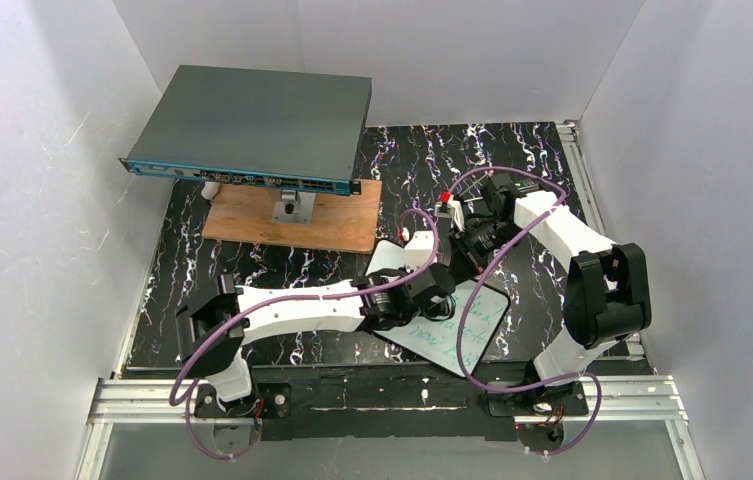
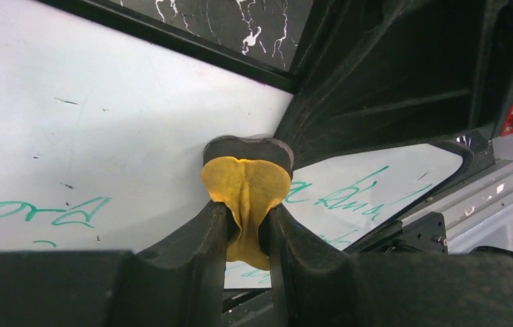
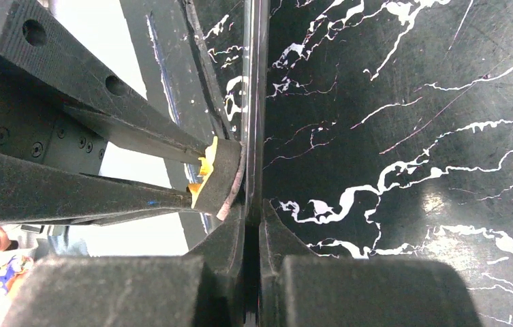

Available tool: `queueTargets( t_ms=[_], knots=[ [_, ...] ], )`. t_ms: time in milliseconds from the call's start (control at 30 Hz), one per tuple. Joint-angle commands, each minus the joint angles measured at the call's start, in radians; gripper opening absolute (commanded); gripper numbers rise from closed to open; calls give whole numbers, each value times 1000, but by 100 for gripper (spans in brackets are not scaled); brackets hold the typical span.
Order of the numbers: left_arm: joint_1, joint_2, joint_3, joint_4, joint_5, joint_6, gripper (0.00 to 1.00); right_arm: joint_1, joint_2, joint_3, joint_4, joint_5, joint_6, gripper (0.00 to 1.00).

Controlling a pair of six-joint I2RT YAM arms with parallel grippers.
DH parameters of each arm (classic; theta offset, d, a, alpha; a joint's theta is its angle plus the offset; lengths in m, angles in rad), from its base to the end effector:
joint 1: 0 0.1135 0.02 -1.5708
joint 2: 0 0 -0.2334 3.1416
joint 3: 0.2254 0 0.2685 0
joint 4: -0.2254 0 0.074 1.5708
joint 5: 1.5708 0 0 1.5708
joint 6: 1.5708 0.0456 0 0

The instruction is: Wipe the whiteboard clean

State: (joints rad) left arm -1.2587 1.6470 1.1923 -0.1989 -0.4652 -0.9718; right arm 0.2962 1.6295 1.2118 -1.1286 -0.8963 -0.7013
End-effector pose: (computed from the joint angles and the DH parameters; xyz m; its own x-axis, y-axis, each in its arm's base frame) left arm 0.1393 -0.3652 0.2154 -0.7174 -0.1803 -0.6729 0.2637 0.8237 -0.5019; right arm 0.2763 0.1216 0.1927 -0.6011 -0.6047 -0.5225 -0.7702 0.2638 0.5807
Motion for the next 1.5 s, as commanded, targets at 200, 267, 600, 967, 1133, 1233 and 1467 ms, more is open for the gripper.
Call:
queueTargets(
  t_ms=[200, 267, 600, 967, 1133, 1233, 1467],
  knots=[
    [43, -45, -53, 15, -73, -38, 0, 14, -39, -16, 125, -114, 47, 1],
    [79, -63, -81, 14, -78, -44, 0, 14, -42, -18, 135, -116, 59, 1],
    [143, -104, -108, -47, -103, -84, 0, 24, -34, -23, 201, -135, 141, 1],
    [105, -47, -55, -19, 12, -118, 0, 37, -36, -29, 248, -119, 189, 1],
    [73, -12, -31, -14, 38, -133, 0, 37, -34, -29, 250, -119, 192, 1],
    [75, -8, -25, -23, 15, -118, 0, 37, -36, -29, 250, -118, 191, 1],
    [168, -51, -39, -32, -5, -70, 0, 37, -36, -29, 250, -117, 192, 1]
  ],
)
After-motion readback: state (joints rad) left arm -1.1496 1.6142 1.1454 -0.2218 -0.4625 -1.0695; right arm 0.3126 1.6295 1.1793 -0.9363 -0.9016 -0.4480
